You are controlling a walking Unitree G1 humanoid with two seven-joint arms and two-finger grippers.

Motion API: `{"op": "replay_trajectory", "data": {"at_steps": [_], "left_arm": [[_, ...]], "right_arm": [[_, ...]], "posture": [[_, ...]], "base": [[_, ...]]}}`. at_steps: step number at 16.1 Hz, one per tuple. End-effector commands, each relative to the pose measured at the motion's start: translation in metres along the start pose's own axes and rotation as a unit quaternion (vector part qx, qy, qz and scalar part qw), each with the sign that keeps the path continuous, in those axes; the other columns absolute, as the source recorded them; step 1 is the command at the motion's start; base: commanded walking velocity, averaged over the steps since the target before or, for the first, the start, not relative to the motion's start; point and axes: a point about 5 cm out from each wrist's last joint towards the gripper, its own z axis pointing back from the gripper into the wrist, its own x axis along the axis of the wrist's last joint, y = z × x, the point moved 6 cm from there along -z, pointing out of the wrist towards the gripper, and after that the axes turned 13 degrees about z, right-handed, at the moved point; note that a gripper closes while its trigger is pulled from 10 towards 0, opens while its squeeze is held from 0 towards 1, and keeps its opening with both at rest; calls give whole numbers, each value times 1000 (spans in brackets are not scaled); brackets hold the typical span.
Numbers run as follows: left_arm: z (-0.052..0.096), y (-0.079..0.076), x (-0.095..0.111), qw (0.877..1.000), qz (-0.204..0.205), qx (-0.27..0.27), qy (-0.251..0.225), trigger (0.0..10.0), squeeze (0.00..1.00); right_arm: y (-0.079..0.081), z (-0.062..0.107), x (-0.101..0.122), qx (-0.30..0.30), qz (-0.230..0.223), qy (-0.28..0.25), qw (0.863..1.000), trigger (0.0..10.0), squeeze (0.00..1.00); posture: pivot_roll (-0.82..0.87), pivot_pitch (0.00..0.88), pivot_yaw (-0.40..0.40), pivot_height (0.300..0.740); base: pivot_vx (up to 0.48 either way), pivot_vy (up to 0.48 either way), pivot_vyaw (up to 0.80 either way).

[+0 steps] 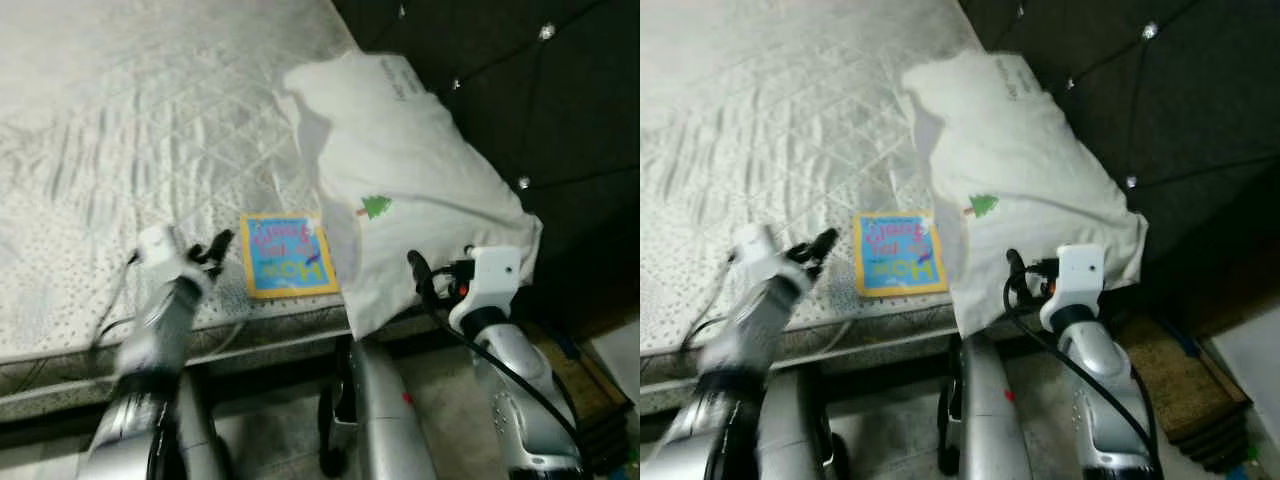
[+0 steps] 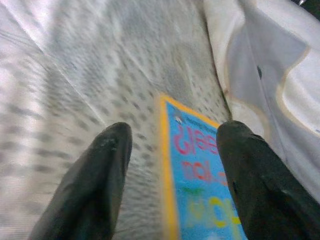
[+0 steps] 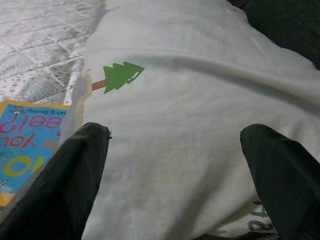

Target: Clean up the room

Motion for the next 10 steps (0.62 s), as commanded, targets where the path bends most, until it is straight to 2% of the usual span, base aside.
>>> {"op": "replay_trajectory", "data": {"at_steps": [1, 2, 3, 4, 6, 8, 9, 10], "left_arm": [[15, -5, 11, 998, -55, -17, -27, 10000, 1000], [24, -3, 15, 996, -77, -16, -39, 10000, 1000], [39, -5, 25, 990, -123, -20, -68, 10000, 1000], [54, -13, 35, 978, -182, -31, -94, 10000, 1000], [61, -6, 49, 972, -202, 4, -123, 10000, 1000], [64, -4, 47, 969, -222, 17, -109, 10000, 1000], [64, -10, 44, 967, -233, 3, -106, 10000, 0], [62, -19, 42, 961, -255, -12, -103, 10000, 0]], "right_arm": [[0, 0, -5, -6, -5, 5, 1000, 10000, 0], [2, -1, -5, -5, -6, 5, 1000, 10000, 0], [7, -5, -4, 1, -12, 1, 1000, 10000, 0], [12, -9, 0, 8, -11, -8, 1000, 10000, 0], [13, -13, 7, 14, -28, -23, 999, 10000, 0], [13, -17, 12, 20, -35, -37, 999, 10000, 0], [13, -19, 14, 22, -36, -41, 998, 10000, 0], [12, -23, 17, 19, -40, -46, 998, 10000, 0]], "posture": [[-55, 103, -62, 563], [-55, 103, -62, 563], [-39, 97, -49, 563], [-35, 95, -46, 563], [-18, 93, -45, 563], [-15, 86, -44, 568], [-13, 81, -43, 578], [-10, 70, -38, 593]], "base": [[0, 0, 0], [0, 0, 0], [0, 0, 0], [0, 0, 0], [0, 0, 0], [0, 0, 0], [0, 0, 0], [0, 0, 0]]}}
